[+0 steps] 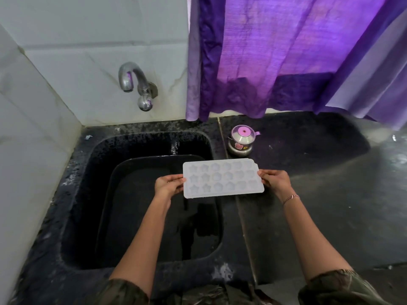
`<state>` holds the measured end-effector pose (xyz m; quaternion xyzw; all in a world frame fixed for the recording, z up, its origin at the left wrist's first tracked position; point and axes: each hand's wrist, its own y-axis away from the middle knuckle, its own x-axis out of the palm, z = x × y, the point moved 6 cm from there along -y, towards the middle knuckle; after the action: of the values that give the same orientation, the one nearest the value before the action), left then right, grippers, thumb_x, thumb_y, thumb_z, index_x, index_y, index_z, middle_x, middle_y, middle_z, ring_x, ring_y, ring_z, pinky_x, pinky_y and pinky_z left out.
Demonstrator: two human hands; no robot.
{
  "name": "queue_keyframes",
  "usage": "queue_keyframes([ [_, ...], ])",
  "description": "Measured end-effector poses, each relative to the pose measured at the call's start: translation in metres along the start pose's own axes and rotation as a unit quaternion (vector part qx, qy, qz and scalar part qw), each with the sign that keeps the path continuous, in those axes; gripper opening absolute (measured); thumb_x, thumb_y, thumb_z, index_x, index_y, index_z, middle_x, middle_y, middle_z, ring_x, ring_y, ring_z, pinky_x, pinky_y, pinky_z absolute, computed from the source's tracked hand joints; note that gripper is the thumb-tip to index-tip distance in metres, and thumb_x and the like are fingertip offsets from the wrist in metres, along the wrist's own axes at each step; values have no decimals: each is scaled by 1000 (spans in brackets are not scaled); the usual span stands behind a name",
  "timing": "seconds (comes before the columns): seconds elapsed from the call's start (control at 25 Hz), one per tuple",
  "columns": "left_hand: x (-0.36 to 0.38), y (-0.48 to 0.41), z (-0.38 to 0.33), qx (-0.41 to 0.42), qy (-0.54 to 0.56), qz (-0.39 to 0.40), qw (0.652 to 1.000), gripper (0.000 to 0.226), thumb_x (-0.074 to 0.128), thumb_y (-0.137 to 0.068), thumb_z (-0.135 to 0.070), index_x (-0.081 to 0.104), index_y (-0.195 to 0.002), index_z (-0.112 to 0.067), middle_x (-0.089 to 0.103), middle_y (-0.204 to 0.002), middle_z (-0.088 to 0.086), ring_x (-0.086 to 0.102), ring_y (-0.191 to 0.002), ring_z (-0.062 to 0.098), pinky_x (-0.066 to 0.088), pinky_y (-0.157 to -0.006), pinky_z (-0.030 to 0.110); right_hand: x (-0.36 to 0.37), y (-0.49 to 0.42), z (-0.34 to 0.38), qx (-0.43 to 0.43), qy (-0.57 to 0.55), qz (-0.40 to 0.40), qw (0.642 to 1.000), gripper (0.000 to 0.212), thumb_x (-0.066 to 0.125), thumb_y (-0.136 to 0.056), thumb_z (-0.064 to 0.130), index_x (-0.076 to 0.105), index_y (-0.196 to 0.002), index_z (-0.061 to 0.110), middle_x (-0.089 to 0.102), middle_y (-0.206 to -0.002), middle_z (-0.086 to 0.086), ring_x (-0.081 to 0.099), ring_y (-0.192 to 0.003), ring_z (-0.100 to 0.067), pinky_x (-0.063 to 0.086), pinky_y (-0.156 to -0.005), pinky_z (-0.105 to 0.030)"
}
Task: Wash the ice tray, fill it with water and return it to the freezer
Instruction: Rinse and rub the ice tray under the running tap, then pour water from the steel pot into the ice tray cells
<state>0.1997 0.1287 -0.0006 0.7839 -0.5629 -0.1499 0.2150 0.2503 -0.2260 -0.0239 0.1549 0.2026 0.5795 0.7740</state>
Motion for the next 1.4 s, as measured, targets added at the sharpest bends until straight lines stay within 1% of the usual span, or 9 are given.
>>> queue_keyframes([
  [0.2, 63, -1, 6, -21, -16, 0, 1000, 23, 66, -82, 6, 64, -105, 9, 66, -81, 10, 64, -71, 17, 56, -53, 16, -51, -29, 8, -10, 21, -19, 1000, 19, 69, -83, 3, 68, -100, -6, 68, -87, -9, 62, -69, -11, 51, -54, -9],
  [0.56, 116, -8, 12, -25, -52, -14, 998, 19, 65, -82, 6, 65, -101, 7, 66, -95, 17, 64, -71, 17, 54, -49, 16, -94, -62, 17, -34, 90, -31, 995, 15, 70, -82, 5, 71, -95, -2, 69, -94, -10, 61, -71, -8, 50, -55, -7],
  [0.88, 124, -13, 18, -39, -47, -16, 998, 14, 67, -81, 4, 66, -95, 1, 67, -97, 16, 66, -74, 17, 57, -55, 20, -105, -66, 22, -22, 125, -46, 991, 13, 71, -82, 8, 71, -94, 3, 69, -91, -6, 62, -70, -8, 50, -54, -5],
  [1.0, 123, -16, 20, -49, -48, -10, 998, 12, 69, -80, 3, 67, -91, -2, 69, -97, 14, 67, -76, 17, 58, -58, 22, -104, -63, 27, -41, 139, -51, 988, 20, 72, -79, 3, 70, -99, 0, 68, -86, -8, 63, -71, -14, 54, -60, -11],
  [1.08, 124, -19, 21, -48, -62, -16, 997, 24, 72, -78, 1, 67, -101, -3, 68, -93, 8, 65, -78, 14, 55, -60, 23, -102, -57, 39, -78, 169, -82, 979, 26, 73, -78, 2, 67, -103, 0, 66, -89, -9, 62, -78, -18, 55, -66, -21],
  [1.16, 123, -20, 16, -25, -79, -67, 994, 36, 73, -76, 0, 64, -111, -6, 65, -96, 3, 61, -81, 12, 51, -68, 24, -95, -49, 62, -164, 213, -127, 955, 24, 72, -80, 8, 66, -103, 5, 65, -95, -8, 60, -79, -16, 48, -71, -22],
  [1.24, 121, -20, -1, 41, -90, -150, 984, 36, 68, -79, -4, 61, -114, -10, 62, -108, 6, 58, -90, 14, 49, -82, 27, -75, -41, 83, -236, 185, -122, 946, 20, 68, -85, 16, 66, -104, 10, 65, -96, -4, 60, -76, -8, 46, -73, -16],
  [1.32, 132, -21, -25, 119, -92, -162, 975, 37, 61, -85, -10, 57, -122, -10, 58, -120, 5, 56, -104, 13, 45, -90, 25, -48, -41, 93, -238, 102, -76, 963, 19, 65, -88, 24, 65, -104, 14, 65, -95, 2, 60, -78, 3, 47, -74, -10],
  [1.4, 153, -28, -45, 147, -78, -116, 979, 44, 58, -91, -19, 49, -133, -9, 51, -131, 3, 51, -117, 13, 40, -95, 23, -17, -52, 96, -203, 39, -24, 978, 23, 62, -89, 34, 63, -105, 16, 66, -100, 1, 60, -88, -1, 48, -81, -16],
])
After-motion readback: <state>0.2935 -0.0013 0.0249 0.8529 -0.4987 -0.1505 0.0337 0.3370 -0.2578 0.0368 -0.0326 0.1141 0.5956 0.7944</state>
